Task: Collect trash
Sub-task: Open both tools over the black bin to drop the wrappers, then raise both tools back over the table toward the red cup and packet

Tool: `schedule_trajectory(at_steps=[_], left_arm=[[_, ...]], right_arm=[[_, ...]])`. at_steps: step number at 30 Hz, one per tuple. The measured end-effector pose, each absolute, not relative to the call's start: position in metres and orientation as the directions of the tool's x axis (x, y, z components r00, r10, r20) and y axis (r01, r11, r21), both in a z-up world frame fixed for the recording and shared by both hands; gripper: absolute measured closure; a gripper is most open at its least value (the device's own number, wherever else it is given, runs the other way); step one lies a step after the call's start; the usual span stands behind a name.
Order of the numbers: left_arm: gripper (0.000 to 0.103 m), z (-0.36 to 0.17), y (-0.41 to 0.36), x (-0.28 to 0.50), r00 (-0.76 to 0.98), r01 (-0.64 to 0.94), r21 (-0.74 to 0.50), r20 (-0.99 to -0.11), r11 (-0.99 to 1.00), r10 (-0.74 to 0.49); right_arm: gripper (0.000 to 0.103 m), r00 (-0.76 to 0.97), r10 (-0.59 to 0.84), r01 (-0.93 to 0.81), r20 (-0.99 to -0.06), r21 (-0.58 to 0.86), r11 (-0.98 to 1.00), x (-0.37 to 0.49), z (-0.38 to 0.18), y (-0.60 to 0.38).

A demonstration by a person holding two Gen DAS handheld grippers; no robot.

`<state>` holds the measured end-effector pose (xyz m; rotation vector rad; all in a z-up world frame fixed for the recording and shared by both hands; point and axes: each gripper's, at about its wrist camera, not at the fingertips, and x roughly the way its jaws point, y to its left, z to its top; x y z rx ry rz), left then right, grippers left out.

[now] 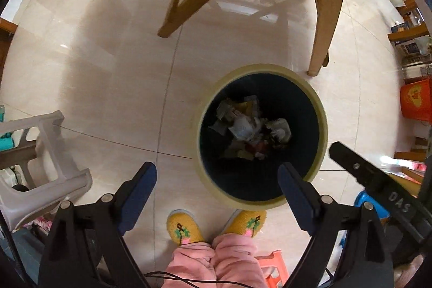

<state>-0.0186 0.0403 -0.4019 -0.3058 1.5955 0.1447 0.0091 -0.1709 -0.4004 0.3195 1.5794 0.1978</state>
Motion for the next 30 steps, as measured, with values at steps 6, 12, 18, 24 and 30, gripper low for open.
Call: schedule_trajectory(at_steps=[6,12,18,24,30], left_arm=[[0.013,-0.371,0.053,-0.031,0.012,-0.305,-0.091,-0.996,0.948,-0.092],[0.013,-0.331,0.061,-0.037,0.058,-0.291,-0.100,-0.995,0.951,-0.087],[0.013,-0.267,0.063,-0.043,0.117,-0.252,-0.086,-0.991,0.964,-0.058],[0.013,-0.198,0.064,-0.051,0.137,-0.177,-0.059,-0.990,0.982,-0.035],[0.013,-0.124,0.065,-0.058,0.165,-0.135,-0.056,-0.986,0.989,-0.033]], right_arm=[[0.040,0.018,0.326,0.067,-0.945,0.326,0.943,0.006,-0.377,-0.164],[0.039,0.035,0.350,0.065,-0.936,0.352,0.934,-0.002,-0.343,-0.158],[0.040,0.068,0.374,0.043,-0.925,0.377,0.925,-0.010,-0.290,-0.151],[0.040,0.124,0.403,-0.001,-0.907,0.406,0.914,-0.025,-0.220,-0.149],[0.040,0.166,0.434,-0.041,-0.886,0.433,0.900,-0.042,-0.144,-0.147]])
